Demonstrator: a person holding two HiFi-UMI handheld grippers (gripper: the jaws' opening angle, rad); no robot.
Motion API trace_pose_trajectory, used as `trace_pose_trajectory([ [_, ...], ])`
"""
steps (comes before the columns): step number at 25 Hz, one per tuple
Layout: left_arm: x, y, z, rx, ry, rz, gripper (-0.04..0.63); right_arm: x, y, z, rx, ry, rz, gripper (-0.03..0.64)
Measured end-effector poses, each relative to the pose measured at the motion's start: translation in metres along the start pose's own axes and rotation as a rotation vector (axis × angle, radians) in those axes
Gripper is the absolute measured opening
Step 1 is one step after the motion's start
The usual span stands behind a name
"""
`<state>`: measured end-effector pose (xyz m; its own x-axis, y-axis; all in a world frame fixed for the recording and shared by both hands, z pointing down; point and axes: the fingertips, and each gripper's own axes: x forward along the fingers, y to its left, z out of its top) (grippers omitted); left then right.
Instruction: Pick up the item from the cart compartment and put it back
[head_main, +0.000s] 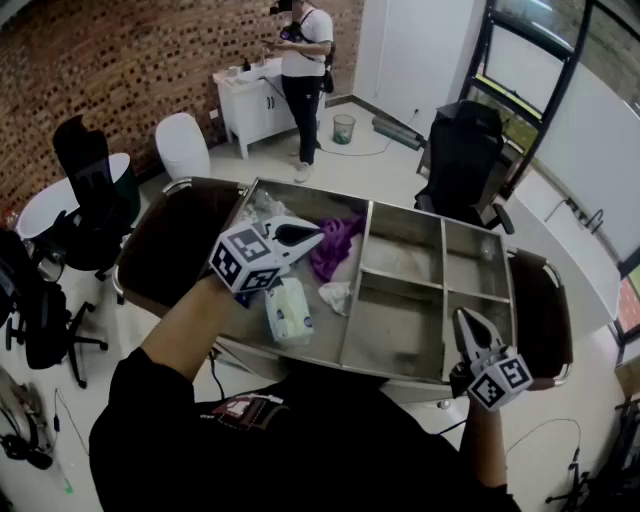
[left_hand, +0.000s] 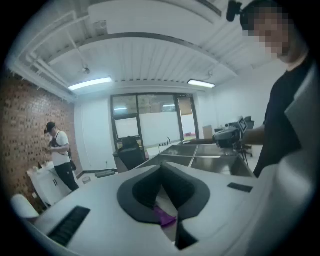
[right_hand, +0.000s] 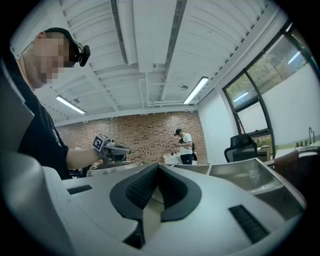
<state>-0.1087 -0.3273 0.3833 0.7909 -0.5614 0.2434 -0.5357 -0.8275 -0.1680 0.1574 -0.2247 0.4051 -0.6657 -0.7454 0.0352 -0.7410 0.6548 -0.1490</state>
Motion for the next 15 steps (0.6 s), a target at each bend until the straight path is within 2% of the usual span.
trace_pose_trajectory([
  [3,0.034,0.012,-0.017,0.173,0.155,-0.034,0.000,-0.005,0.000,0.001,-0.005,-0.005,0.000,-0.008],
  [4,0.045,0.016,-0.027,0.226,0.225,-0.050,0.046,-0.006,0.000,0.001,-0.008,-0.006,0.001,-0.008],
  [5,0.056,0.021,-0.040,0.273,0.303,-0.072,0.144,-0.008,0.000,0.002,-0.011,-0.008,0.002,-0.008],
  [6,0.066,0.025,-0.053,0.313,0.381,-0.101,0.205,-0.009,0.000,0.003,-0.014,-0.009,0.001,-0.008],
  [9,0.090,0.026,-0.081,0.432,0.555,-0.213,0.335,-0.016,-0.005,0.004,-0.013,-0.016,-0.015,-0.008],
  [11,0.102,0.022,-0.097,0.513,0.645,-0.287,0.398,-0.024,-0.009,0.004,-0.006,-0.022,-0.032,-0.008],
  [15,0.121,0.020,-0.132,0.602,0.814,-0.408,0.480,-0.041,-0.019,0.003,0.007,-0.031,-0.070,-0.008],
])
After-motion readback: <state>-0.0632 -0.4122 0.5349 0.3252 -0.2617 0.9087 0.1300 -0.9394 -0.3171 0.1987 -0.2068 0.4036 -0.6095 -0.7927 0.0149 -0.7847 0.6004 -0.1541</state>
